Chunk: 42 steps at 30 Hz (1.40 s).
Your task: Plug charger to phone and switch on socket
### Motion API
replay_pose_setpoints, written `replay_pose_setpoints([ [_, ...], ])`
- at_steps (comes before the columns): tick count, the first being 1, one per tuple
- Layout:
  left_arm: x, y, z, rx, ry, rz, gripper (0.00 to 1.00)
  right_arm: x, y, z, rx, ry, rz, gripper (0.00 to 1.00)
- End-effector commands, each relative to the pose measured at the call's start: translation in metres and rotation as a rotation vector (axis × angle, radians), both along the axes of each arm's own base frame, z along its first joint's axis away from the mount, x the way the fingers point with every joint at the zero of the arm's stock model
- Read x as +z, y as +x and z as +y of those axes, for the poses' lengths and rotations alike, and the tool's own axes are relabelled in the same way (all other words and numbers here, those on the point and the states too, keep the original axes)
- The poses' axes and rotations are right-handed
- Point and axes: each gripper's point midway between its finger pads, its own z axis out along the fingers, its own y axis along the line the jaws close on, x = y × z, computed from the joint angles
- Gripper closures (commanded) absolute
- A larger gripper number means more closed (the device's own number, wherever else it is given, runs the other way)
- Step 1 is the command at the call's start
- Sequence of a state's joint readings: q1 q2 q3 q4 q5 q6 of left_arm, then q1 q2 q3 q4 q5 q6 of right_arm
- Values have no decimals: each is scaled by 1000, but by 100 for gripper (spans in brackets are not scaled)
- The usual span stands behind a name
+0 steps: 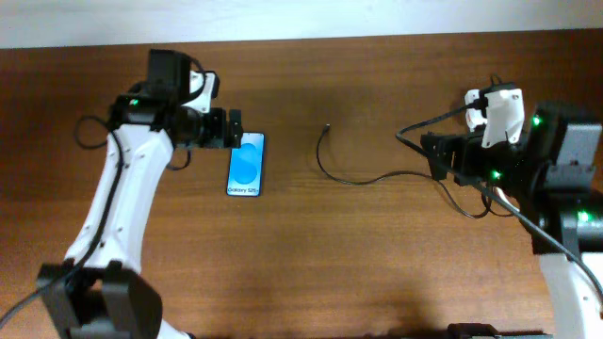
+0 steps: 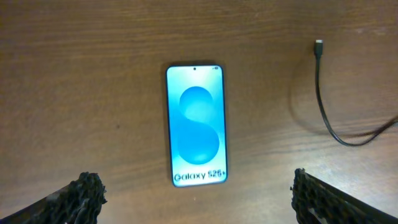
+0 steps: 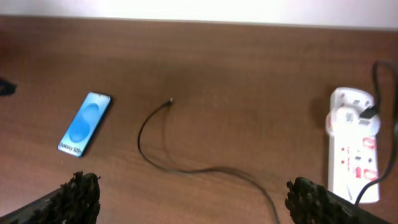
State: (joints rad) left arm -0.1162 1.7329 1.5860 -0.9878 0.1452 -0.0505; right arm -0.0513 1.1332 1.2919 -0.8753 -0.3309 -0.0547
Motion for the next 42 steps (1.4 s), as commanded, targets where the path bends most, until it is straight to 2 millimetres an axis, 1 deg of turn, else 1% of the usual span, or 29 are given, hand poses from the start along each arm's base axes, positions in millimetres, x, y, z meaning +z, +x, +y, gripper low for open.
replay_pose_setpoints([
  [1, -24, 19, -14, -4, 63, 38, 1, -16, 11, 17, 73, 75, 87, 2],
  [2, -43, 21, -15, 9, 69, 80, 1, -25, 12, 21, 89, 95, 127, 2],
  [4, -73, 25, -19, 0, 80, 134, 1, -42, 15, 20, 87, 100, 189, 2],
  [6, -87, 27, -26, -17, 89, 151, 1, -50, 17, 20, 86, 103, 218, 2],
  [8, -107, 31, -38, -37, 92, 166, 1, -53, 18, 20, 85, 103, 228, 2],
  [11, -131, 30, -38, -4, 90, 214, 1, -54, 19, 17, 70, 87, 229, 2],
  [13, -142, 28, -38, 31, 85, 249, 1, -56, 17, 17, 69, 88, 239, 2],
  [14, -146, 26, -37, 43, 85, 263, 1, -57, 15, 17, 69, 89, 248, 2],
  [20, -148, 24, -37, 74, 78, 274, 1, -58, 13, 17, 69, 89, 259, 2],
  [23, -158, 15, -35, 77, 84, 299, 1, -58, 13, 17, 69, 89, 258, 2],
  [27, -158, 19, -36, 84, 77, 286, 1, -58, 13, 17, 69, 89, 258, 2],
  [33, -159, 18, -36, 96, 79, 288, 1, -59, 12, 17, 69, 89, 262, 2],
  [38, -180, 12, -35, 95, 93, 340, 1, -59, 12, 17, 68, 88, 262, 2],
  [42, -181, 13, -35, 96, 95, 337, 1, -60, 13, 14, 56, 75, 263, 2],
])
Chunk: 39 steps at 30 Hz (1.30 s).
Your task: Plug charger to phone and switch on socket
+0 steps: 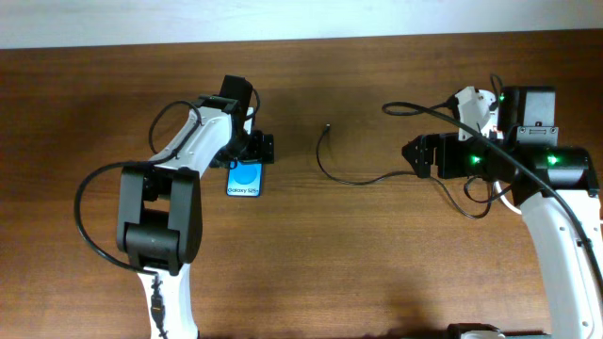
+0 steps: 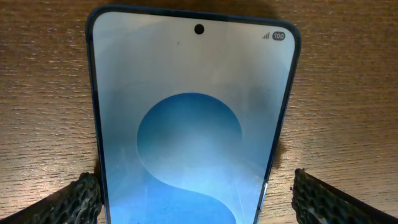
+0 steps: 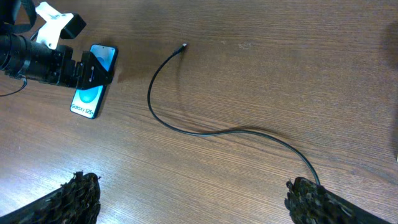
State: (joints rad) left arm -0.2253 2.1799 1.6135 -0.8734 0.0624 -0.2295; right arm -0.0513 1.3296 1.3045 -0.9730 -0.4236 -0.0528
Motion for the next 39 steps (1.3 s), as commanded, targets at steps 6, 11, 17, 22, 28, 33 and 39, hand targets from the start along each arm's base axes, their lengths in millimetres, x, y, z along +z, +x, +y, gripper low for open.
replay_pose_setpoints([
  [6, -17, -6, 8, -24, 56, 33, 1, 6, 3, 0, -3, -11, -15, 2],
  [11, -17, -12, -2, -113, 138, 27, 1, 6, 3, 0, -3, -11, -15, 2],
  [17, -17, -13, -4, -116, 138, 29, 5, 6, 3, 0, -3, -11, -15, 2],
  [22, -17, -8, -5, -66, 131, 7, 5, 6, 3, 0, -3, -11, -15, 2],
  [28, -25, -4, -6, -54, 128, 3, 7, 6, 3, 0, -3, -10, -15, 2],
  [33, -41, -11, -6, -39, 126, 49, 16, 6, 3, 0, -3, -11, -15, 2],
  [39, -41, -12, -5, -38, 128, 55, 37, 6, 3, 0, -3, -11, -15, 2],
])
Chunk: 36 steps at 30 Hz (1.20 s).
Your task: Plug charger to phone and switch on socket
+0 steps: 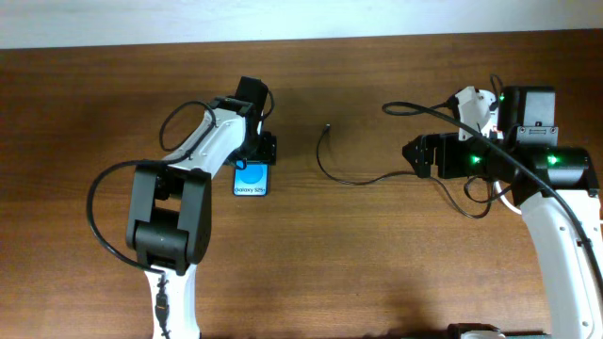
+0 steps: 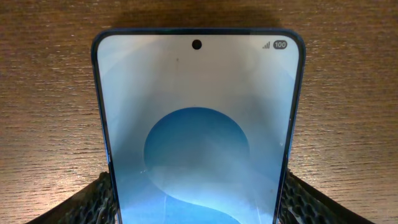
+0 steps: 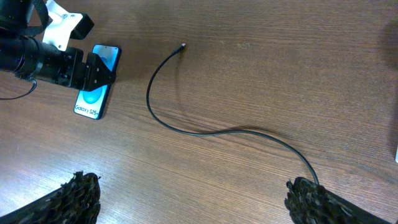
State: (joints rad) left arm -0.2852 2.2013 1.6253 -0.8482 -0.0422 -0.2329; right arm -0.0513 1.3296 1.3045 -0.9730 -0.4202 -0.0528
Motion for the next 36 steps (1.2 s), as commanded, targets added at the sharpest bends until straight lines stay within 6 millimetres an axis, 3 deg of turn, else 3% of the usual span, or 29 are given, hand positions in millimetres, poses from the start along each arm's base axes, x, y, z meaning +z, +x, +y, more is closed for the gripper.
replay_pose_setpoints([
  [1, -34, -17, 6, 10, 35, 99, 37, 6, 3, 0, -1, -8, -15, 2],
  [3, -24, -13, 5, 10, 35, 96, 44, 6, 3, 0, -1, -8, -15, 2],
  [6, -7, -4, 2, 10, 31, 82, 71, 6, 3, 0, -1, -8, -15, 2],
  [10, -3, -4, 2, 10, 32, 88, 96, 6, 3, 0, -1, -8, -15, 2],
  [11, -3, -4, 2, 10, 33, 90, 98, 6, 3, 0, -1, -8, -15, 2],
  [17, 2, -1, 1, 10, 30, 83, 100, 6, 3, 0, -1, -8, -15, 2],
  [22, 32, 11, -2, 11, 22, 57, 100, 6, 3, 0, -1, -7, -16, 2],
  [24, 50, 15, -5, 10, 13, 52, 100, 6, 4, 0, -16, 3, -13, 2],
  [28, 108, 31, -9, 56, -16, -21, 100, 9, 7, 0, -81, 47, 0, 2],
  [31, 143, 32, 0, 211, -49, -45, 100, 9, 11, 1, -178, 126, 42, 1],
  [33, 154, 25, -3, 270, -108, -11, 100, 1, 23, 7, -226, 164, 84, 12],
  [35, 159, 25, -9, 282, -225, 22, 100, -5, 41, 26, -218, 185, 123, 19],
  [36, 161, 31, -1, 309, -282, 26, 100, -11, 59, 38, -224, 205, 152, 23],
])
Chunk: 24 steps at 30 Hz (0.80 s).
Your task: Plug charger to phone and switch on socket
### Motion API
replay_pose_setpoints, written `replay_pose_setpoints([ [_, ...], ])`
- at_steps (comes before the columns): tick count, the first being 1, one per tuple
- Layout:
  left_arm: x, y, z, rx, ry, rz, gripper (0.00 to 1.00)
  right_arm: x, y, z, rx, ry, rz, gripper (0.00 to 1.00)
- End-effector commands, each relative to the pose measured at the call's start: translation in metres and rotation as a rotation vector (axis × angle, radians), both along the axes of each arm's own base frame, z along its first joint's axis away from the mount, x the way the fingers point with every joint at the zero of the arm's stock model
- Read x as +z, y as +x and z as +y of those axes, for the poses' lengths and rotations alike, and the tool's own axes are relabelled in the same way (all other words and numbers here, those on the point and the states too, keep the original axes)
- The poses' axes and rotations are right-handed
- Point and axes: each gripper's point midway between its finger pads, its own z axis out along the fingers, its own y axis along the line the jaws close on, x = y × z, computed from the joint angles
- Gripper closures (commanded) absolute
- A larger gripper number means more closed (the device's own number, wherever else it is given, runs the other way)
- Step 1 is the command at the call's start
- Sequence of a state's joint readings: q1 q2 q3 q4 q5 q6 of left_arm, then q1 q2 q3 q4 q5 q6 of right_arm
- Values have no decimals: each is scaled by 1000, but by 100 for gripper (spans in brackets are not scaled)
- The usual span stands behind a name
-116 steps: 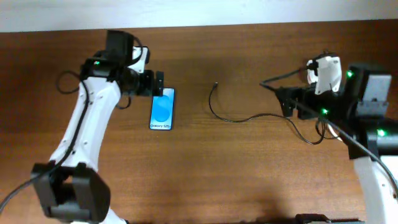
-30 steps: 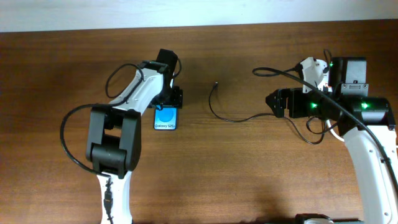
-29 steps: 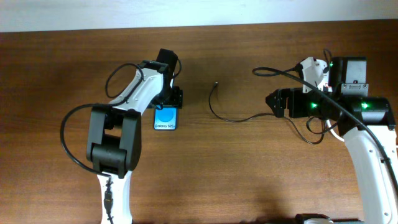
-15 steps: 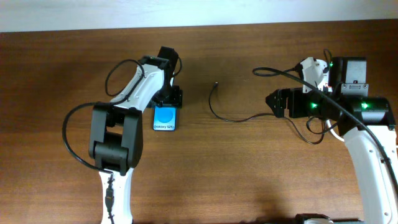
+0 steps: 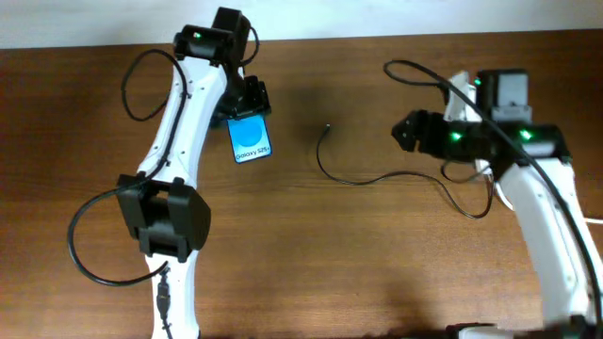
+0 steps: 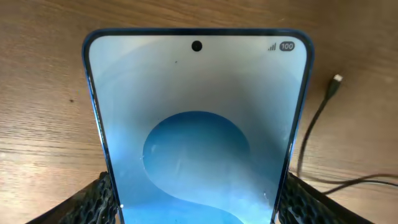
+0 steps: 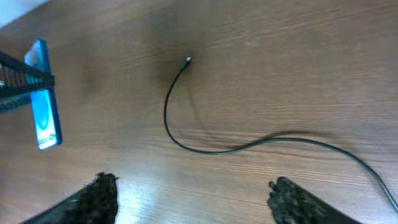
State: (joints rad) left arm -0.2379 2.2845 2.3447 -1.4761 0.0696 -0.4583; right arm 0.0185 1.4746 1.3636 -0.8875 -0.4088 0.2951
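Note:
The blue-screened phone is off the table, and my left gripper is shut on its lower sides. From overhead the phone hangs tilted below the left gripper, near the table's far edge. The black charger cable lies curved on the wood, its free plug pointing away, right of the phone. In the left wrist view the plug lies beyond the phone's right edge. My right gripper is open and empty, hovering near the cable. The socket does not show clearly.
The brown wooden table carries the cable's run to the right under my right arm. Loose black wiring loops hang beside both arms. A pale wall edge runs along the table's far side.
The phone lay flat on the table with my left gripper shut on it; now it is raised, tilted and farther back. My right gripper has shifted slightly left and farther back.
First my left gripper hung open behind the phone and my right sat near the socket strip. Then the left fingers stood open on either side of the phone. Then they were shut on it, and now the phone is held above the table.

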Motion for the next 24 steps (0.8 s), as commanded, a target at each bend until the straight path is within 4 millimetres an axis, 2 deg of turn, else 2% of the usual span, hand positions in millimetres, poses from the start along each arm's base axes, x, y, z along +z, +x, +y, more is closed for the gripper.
replay_pose_setpoints([
  [1, 19, 15, 12, 86, -184, -28, 100, -8, 42, 28, -29, 66, 44, 23],
  [2, 20, 20, 17, 109, -201, -39, 100, -18, 57, 40, -22, 112, 69, 27],
  [4, 21, 25, 29, 218, -220, -34, 100, -55, 89, 73, -45, 242, 127, 47],
  [5, 21, 25, 31, 230, -225, -32, 100, -68, 95, 83, -44, 271, 150, 50],
  [9, 22, 27, 31, 307, -244, -24, 100, -120, 108, 122, -36, 322, 220, 53],
  [11, 21, 27, 31, 307, -246, -21, 100, -138, 112, 133, -19, 320, 221, 54],
  [12, 22, 26, 30, 305, -254, -19, 100, -160, 110, 138, -29, 312, 264, 57],
  [14, 22, 25, 27, 302, -267, -13, 100, -182, 107, 140, -33, 299, 301, 58],
  [16, 22, 25, 27, 302, -267, -13, 100, -198, 105, 139, -41, 286, 326, 58],
  [19, 22, 24, 27, 302, -266, -9, 100, -216, 102, 152, -13, 280, 332, 59],
  [21, 21, 20, 31, 306, -260, 9, 100, -220, 102, 161, 10, 291, 327, 65],
  [22, 21, 19, 31, 300, -256, 14, 100, -220, 102, 164, 17, 293, 317, 72],
  [23, 20, 18, 31, 300, -255, 17, 100, -220, 102, 164, 17, 293, 317, 75],
  [24, 20, 18, 31, 292, -254, 15, 100, -220, 103, 163, 19, 293, 315, 90],
])
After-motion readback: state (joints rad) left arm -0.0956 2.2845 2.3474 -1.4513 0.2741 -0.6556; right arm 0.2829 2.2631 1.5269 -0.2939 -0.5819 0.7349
